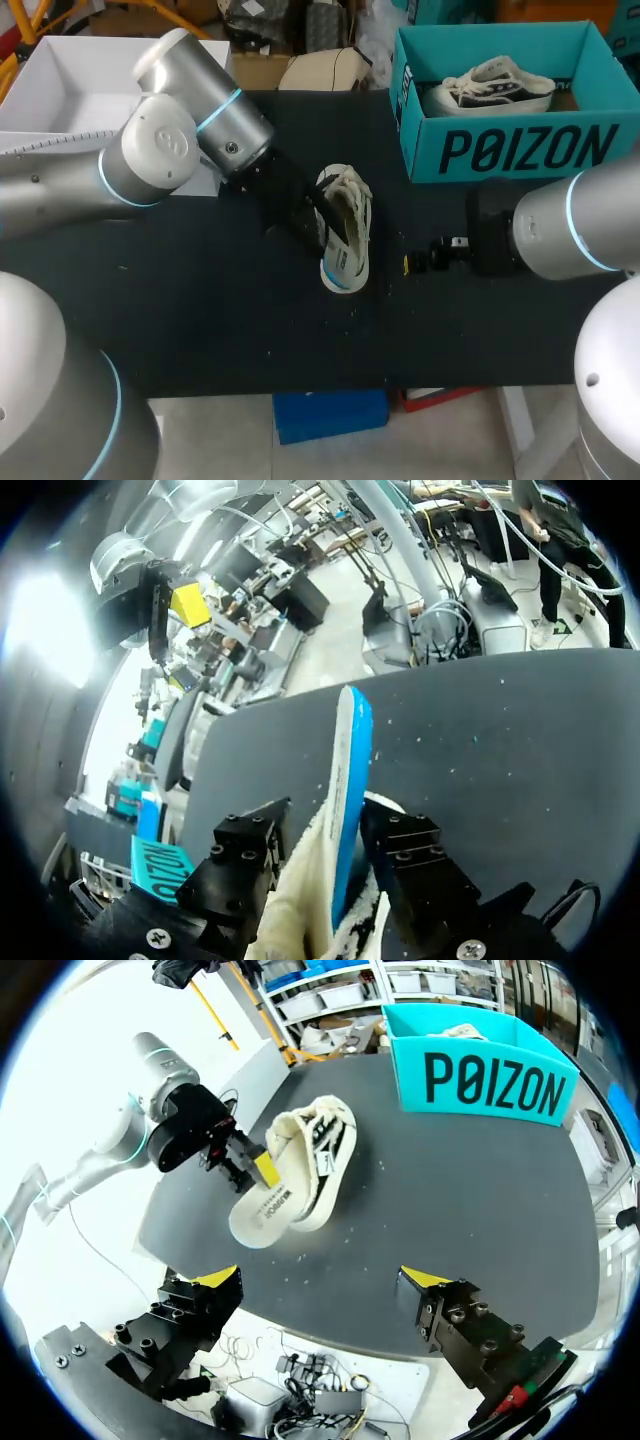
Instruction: Take the shoe out of the shoebox, open the shoe tongue, remove and reinsert the insole, then place the shoe into the shoebox
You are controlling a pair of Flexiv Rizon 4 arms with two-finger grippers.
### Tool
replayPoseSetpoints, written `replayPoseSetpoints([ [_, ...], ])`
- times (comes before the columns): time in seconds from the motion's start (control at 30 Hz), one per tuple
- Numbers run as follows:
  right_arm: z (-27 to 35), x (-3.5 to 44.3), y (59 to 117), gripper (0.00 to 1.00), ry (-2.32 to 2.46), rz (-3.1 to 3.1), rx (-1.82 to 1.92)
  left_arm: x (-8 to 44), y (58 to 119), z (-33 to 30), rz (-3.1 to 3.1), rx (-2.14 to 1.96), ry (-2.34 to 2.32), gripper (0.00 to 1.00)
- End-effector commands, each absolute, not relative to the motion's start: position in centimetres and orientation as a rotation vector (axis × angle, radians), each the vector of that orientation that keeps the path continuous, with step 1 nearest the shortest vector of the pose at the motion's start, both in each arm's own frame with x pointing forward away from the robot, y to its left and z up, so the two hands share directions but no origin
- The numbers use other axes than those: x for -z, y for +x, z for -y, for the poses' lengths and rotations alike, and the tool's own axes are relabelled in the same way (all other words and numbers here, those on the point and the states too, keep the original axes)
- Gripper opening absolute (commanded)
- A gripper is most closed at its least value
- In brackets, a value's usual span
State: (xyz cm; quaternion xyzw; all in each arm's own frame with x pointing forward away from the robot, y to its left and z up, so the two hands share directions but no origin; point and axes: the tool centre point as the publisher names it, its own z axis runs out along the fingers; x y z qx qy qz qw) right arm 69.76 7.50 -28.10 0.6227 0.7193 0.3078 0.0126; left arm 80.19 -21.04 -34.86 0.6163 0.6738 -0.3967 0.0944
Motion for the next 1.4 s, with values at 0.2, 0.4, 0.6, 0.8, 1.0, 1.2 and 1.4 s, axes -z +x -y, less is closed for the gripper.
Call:
replayPoseSetpoints([
  [0.2, -7.5, 28.1, 69.7, 1.0, 1.942, -2.241, -0.961, 33.9, 77.2, 20.9, -1.996, 1.168, 1.854, 0.34],
  [0.4, -7.5, 28.1, 69.7, 1.0, 1.942, -2.241, -0.961, 33.9, 76.6, 20.9, -2.003, 1.186, 1.876, 0.0],
  [0.6, -7.5, 28.1, 69.7, 1.0, 1.942, -2.241, -0.961, 34.7, 77.7, 21.1, -2.018, 1.19, 1.879, 0.0],
  [0.8, -7.5, 28.1, 69.7, 1.0, 1.942, -2.241, -0.961, 34.9, 79.6, 22.0, -2.032, 1.148, 1.87, 0.0],
  [1.0, -7.5, 28.1, 69.7, 1.0, 1.942, -2.241, -0.961, 35.6, 81.0, 23.0, -2.058, 1.117, 1.874, 0.0],
  [1.2, -7.5, 28.1, 69.7, 1.0, 1.942, -2.241, -0.961, 36.5, 82.2, 23.1, -2.093, 1.091, 1.877, 0.0],
  [1.4, -7.5, 28.1, 69.7, 1.0, 1.942, -2.241, -0.961, 36.8, 83.2, 22.9, -2.121, 1.053, 1.852, 0.0],
])
